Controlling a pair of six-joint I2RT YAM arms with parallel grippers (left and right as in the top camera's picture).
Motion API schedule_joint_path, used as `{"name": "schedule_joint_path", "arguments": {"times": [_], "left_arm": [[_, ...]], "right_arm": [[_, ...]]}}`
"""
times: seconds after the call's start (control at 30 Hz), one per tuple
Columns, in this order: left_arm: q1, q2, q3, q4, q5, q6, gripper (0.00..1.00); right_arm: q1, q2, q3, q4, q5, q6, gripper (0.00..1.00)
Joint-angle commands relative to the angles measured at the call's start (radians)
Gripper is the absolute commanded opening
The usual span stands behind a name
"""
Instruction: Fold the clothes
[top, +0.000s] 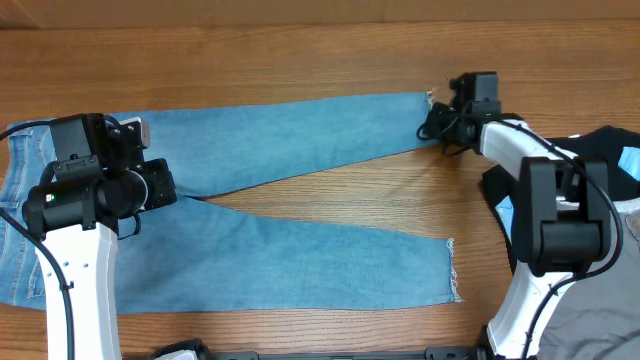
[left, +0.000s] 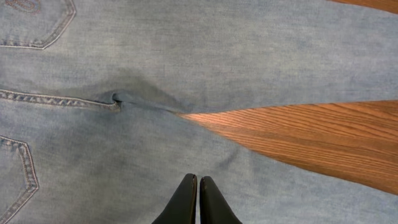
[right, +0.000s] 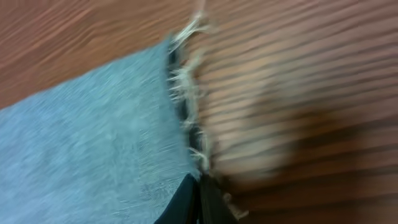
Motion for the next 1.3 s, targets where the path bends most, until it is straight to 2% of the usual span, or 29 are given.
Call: {"name": "schedule_joint_path", "arguments": {"times": [0.0,0.13,0.17,0.2,0.23,0.27,0.37,0.47,0.53,0.73,0.9,1.0,1.07,1.13,1.17,1.27], "left_arm": [[-0.007,-0.021,0.013,0.008,0.013,0.023,0.09],[-0.007,-0.018,0.013,0.029,0.012,0.023,0.11],[-0.007,-0.016,0.013,0.044,0.013,0.023,0.12],[-0.007,-0.015,0.013,0.061,0.013,0.023,0.13],[-0.007,-0.012,0.013,0.084,0.012,0.023,0.15],[-0.007,-0.004,0.013,0.113,0.016,0.037,0.16],[-0.008,0.033,0.013,0.145,0.006,0.076,0.06],[-0.007,0.145,0.013,0.221,-0.139,0.102,0.06],[0.000,0.219,0.013,0.277,-0.183,0.101,0.06],[0.051,0.526,0.013,0.477,-0.168,0.048,0.04],[0.098,0.719,0.013,0.584,-0.165,0.029,0.04],[0.119,0.817,0.014,0.702,-0.174,0.013,0.04],[0.137,0.851,0.025,0.747,-0.191,-0.032,0.04],[0.182,0.890,0.061,0.778,-0.208,-0.159,0.04],[0.212,0.901,0.091,0.784,-0.175,-0.219,0.04],[0.247,0.898,0.151,0.812,-0.075,-0.198,0.04]], "right_arm": [[-0.109,0.008,0.080,-0.014,0.119,-0.004,0.04],[-0.241,0.008,0.133,-0.090,0.048,-0.003,0.04],[-0.258,0.008,0.140,-0.099,-0.016,-0.020,0.27],[-0.273,0.007,0.146,-0.105,-0.103,-0.055,0.43],[-0.288,0.000,0.150,-0.109,-0.186,-0.060,0.44],[-0.299,-0.021,0.152,-0.117,-0.261,-0.051,0.44],[-0.304,-0.092,0.152,-0.134,-0.336,-0.048,0.45],[-0.295,-0.226,0.152,-0.185,-0.393,-0.048,0.45],[-0.282,-0.293,0.152,-0.225,-0.411,-0.016,0.45],[-0.175,-0.479,0.152,-0.428,-0.415,0.009,0.48],[-0.058,-0.482,0.150,-0.580,-0.409,0.008,0.49],[0.032,-0.463,0.150,-0.674,-0.332,0.008,0.49],[0.081,-0.453,0.144,-0.703,-0.272,0.008,0.49],[0.159,-0.444,0.111,-0.711,-0.226,0.008,0.51],[0.193,-0.439,0.090,-0.712,-0.194,0.008,0.52],[0.245,-0.420,0.047,-0.729,-0.072,0.053,0.52]]}}
